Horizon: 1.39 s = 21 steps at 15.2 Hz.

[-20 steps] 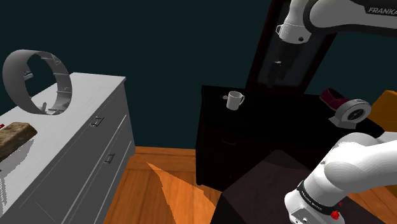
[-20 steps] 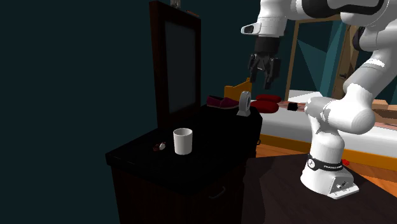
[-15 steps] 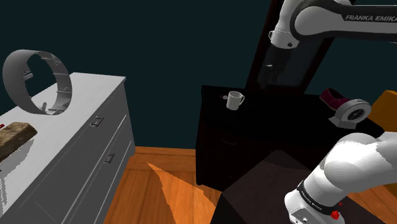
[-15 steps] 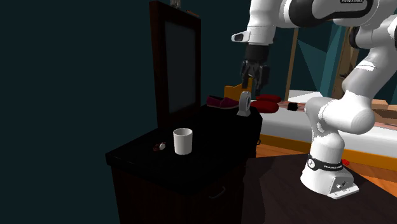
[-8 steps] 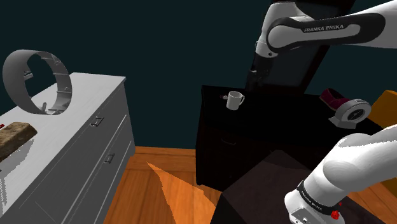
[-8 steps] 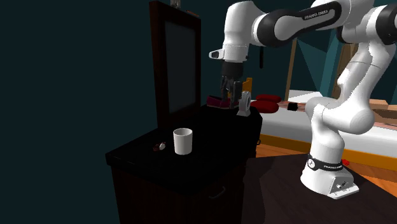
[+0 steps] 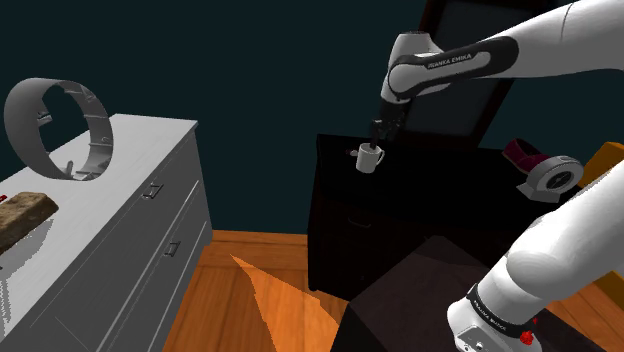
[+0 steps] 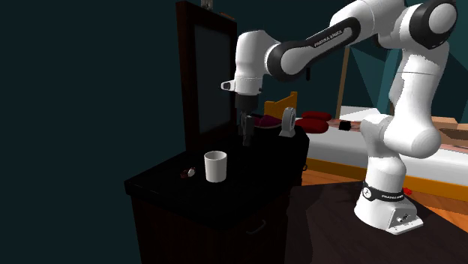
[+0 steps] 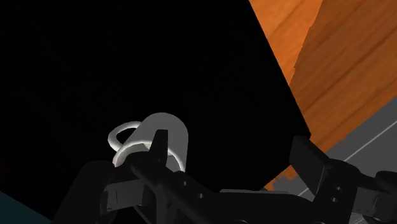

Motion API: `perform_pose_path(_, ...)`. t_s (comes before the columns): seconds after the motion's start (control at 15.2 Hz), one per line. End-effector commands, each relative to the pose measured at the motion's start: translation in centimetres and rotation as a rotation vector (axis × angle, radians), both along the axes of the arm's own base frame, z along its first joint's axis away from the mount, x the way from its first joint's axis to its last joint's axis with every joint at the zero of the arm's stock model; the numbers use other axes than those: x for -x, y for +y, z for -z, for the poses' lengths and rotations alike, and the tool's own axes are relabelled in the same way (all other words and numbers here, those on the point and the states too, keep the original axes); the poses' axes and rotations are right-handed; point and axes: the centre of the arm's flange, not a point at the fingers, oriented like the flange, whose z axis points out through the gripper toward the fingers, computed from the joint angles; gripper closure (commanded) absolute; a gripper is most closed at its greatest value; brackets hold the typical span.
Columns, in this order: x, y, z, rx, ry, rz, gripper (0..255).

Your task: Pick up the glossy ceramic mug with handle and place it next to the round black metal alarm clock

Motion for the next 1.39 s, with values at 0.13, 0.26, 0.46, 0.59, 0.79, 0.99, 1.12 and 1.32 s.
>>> perform_pose_path(0.13,-3.8,-1.9,3.2,-0.011,-0.005,0.02,0)
perform_pose_path(0.26,-5.7,-2.8,4.8,-0.017,-0.006,0.03,0)
perform_pose_path(0.46,-8.6,-4.2,7.1,-0.025,-0.008,0.046,0)
perform_pose_path(0.59,-9.1,-4.5,8.1,-0.026,-0.009,0.048,0)
perform_pose_path(0.79,-9.2,-4.6,9.7,-0.026,-0.009,0.048,0)
perform_pose_path(0.99,-9.3,-4.7,11.3,-0.026,-0.009,0.048,0)
perform_pose_path(1.12,-9.3,-4.7,11.6,-0.026,-0.009,0.048,0)
perform_pose_path(1.32,-9.3,-4.7,11.6,-0.026,-0.009,0.048,0)
